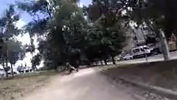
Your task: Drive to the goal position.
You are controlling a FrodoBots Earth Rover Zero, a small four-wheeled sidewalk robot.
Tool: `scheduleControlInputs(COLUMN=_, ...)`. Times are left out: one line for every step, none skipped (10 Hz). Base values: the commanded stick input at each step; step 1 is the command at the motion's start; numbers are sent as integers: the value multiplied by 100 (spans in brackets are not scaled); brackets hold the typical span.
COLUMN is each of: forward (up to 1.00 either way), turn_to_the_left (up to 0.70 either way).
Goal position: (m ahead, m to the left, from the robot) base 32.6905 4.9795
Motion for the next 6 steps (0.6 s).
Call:
scheduleControlInputs(forward=100, turn_to_the_left=33)
scheduleControlInputs(forward=100, turn_to_the_left=32)
scheduleControlInputs(forward=100, turn_to_the_left=1)
scheduleControlInputs(forward=100, turn_to_the_left=0)
scheduleControlInputs(forward=100, turn_to_the_left=4)
scheduleControlInputs(forward=100, turn_to_the_left=24)
